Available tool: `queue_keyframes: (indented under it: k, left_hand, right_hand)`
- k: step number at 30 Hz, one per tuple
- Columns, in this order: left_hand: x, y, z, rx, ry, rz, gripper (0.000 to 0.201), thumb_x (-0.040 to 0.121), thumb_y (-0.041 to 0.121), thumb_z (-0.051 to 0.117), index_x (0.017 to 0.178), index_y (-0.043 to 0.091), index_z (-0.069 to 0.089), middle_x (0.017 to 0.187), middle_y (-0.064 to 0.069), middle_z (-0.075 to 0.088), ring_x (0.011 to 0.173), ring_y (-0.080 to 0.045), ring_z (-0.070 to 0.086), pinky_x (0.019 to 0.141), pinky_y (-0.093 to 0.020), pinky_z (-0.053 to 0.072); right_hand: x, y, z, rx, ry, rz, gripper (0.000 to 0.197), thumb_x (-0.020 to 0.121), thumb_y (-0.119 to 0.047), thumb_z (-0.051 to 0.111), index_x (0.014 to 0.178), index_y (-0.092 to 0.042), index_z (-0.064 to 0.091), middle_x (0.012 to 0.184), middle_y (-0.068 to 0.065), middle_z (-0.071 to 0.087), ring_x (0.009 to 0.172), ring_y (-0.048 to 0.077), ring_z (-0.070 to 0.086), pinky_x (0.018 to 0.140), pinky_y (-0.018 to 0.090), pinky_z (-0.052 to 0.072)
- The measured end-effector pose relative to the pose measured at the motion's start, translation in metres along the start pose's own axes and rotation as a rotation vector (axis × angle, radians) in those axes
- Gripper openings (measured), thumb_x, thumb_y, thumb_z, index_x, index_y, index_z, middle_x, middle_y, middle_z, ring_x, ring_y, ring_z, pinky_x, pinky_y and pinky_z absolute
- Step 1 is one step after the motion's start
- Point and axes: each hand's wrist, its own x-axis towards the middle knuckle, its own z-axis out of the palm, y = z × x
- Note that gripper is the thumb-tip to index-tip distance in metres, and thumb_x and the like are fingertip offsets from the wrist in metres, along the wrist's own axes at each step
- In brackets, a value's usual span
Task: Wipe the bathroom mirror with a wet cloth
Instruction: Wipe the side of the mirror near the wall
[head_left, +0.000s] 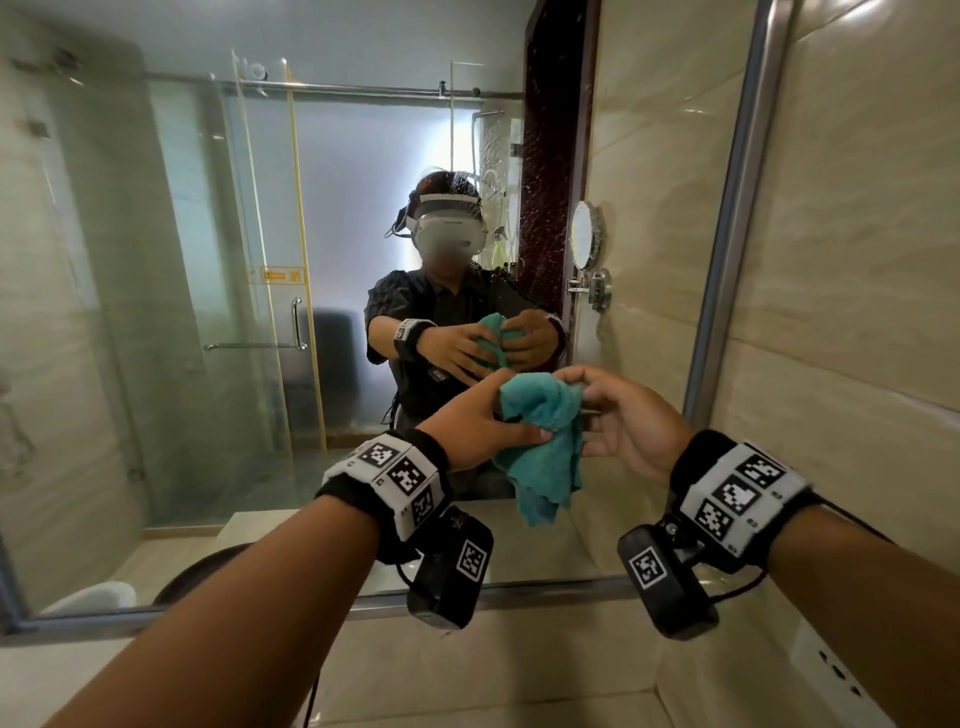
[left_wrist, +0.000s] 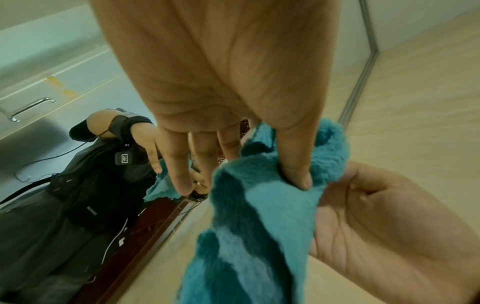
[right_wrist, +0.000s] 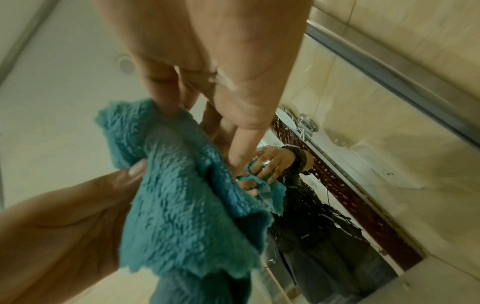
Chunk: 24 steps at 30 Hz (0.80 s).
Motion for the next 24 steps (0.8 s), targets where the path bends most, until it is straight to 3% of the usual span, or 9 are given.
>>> queue_keyframes:
  k: [3, 5, 12, 15, 17, 18, 20, 22, 24]
  left_hand:
    - [0.010, -0.002, -0.005, 0.140, 0.131, 0.038, 0.041, 0.079, 0.023, 0.074, 0.111, 0.018, 0.049, 0.110, -0.003, 0.064, 0.101, -0.018, 0.063, 0.090, -0.042, 0.052]
    - [0.015, 0.002, -0.006, 0.228, 0.213, 0.091, 0.041, 0.080, 0.024, 0.073, 0.111, 0.016, 0.048, 0.107, -0.002, 0.064, 0.098, -0.018, 0.063, 0.086, -0.038, 0.054]
    - [0.041, 0.024, -0.007, 0.283, 0.177, 0.277, 0.049, 0.080, 0.008, 0.070, 0.121, 0.015, 0.046, 0.113, -0.002, 0.060, 0.102, -0.016, 0.061, 0.086, -0.037, 0.054]
    - [0.053, 0.029, -0.020, 0.259, 0.112, 0.348, 0.060, 0.079, 0.009, 0.072, 0.132, 0.016, 0.044, 0.125, -0.001, 0.055, 0.108, -0.012, 0.058, 0.089, -0.023, 0.052]
    - [0.062, 0.035, -0.034, 0.414, 0.155, 0.394, 0.065, 0.080, 0.016, 0.072, 0.136, 0.023, 0.040, 0.135, -0.001, 0.045, 0.116, -0.012, 0.050, 0.094, -0.012, 0.042]
    - [0.067, 0.039, -0.041, 0.508, 0.212, 0.399, 0.065, 0.081, 0.020, 0.071, 0.137, 0.027, 0.039, 0.137, -0.002, 0.042, 0.120, -0.014, 0.046, 0.099, -0.015, 0.039]
    - [0.076, 0.049, -0.054, 0.654, 0.339, 0.375, 0.059, 0.082, 0.027, 0.067, 0.135, 0.033, 0.039, 0.136, 0.000, 0.041, 0.121, -0.016, 0.047, 0.103, -0.032, 0.041]
    - [0.085, 0.059, -0.063, 0.824, 0.474, 0.388, 0.053, 0.083, 0.034, 0.061, 0.133, 0.032, 0.041, 0.132, 0.000, 0.044, 0.119, -0.020, 0.049, 0.101, -0.041, 0.042]
    - [0.095, 0.065, -0.069, 1.048, 0.575, 0.372, 0.064, 0.082, 0.044, 0.058, 0.139, 0.031, 0.032, 0.142, -0.003, 0.034, 0.130, -0.026, 0.037, 0.109, -0.048, 0.031]
  right_hand:
    - [0.000, 0.001, -0.008, 0.012, -0.021, 0.036, 0.044, 0.083, -0.047, 0.050, 0.122, -0.027, 0.057, 0.123, 0.001, 0.055, 0.109, 0.026, 0.057, 0.089, 0.049, 0.050]
    - [0.003, 0.003, -0.006, -0.033, -0.029, 0.041, 0.047, 0.081, -0.049, 0.054, 0.126, -0.035, 0.052, 0.123, -0.004, 0.056, 0.109, 0.023, 0.059, 0.092, 0.051, 0.048]
    - [0.034, -0.007, -0.003, -0.030, 0.214, -0.229, 0.027, 0.089, -0.001, 0.056, 0.109, -0.021, 0.057, 0.109, 0.005, 0.060, 0.096, 0.022, 0.063, 0.066, 0.036, 0.058]
    - [0.054, -0.022, -0.018, -0.342, 0.413, -0.475, 0.039, 0.080, 0.006, 0.053, 0.092, -0.030, 0.059, 0.104, 0.003, 0.060, 0.097, 0.023, 0.059, 0.083, 0.040, 0.054]
    - [0.067, -0.038, -0.025, -0.593, 0.574, -0.598, 0.041, 0.074, 0.006, 0.053, 0.092, -0.030, 0.059, 0.107, 0.006, 0.055, 0.093, 0.015, 0.051, 0.086, 0.011, 0.041]
    - [0.073, -0.048, -0.027, -0.661, 0.639, -0.625, 0.041, 0.074, 0.009, 0.052, 0.095, -0.026, 0.060, 0.107, 0.006, 0.051, 0.091, 0.012, 0.047, 0.079, -0.002, 0.033]
    - [0.086, -0.068, -0.031, -0.709, 0.727, -0.652, 0.040, 0.075, 0.013, 0.049, 0.100, -0.016, 0.062, 0.103, 0.002, 0.041, 0.086, 0.007, 0.043, 0.072, -0.010, 0.026]
    - [0.101, -0.079, -0.035, -0.665, 0.768, -0.680, 0.039, 0.074, 0.016, 0.047, 0.100, -0.008, 0.063, 0.097, -0.003, 0.037, 0.085, -0.003, 0.044, 0.075, -0.009, 0.027]
    - [0.113, -0.074, -0.033, -0.734, 0.734, -0.676, 0.040, 0.075, 0.010, 0.051, 0.106, -0.010, 0.064, 0.106, -0.005, 0.041, 0.105, 0.001, 0.046, 0.091, 0.004, 0.029]
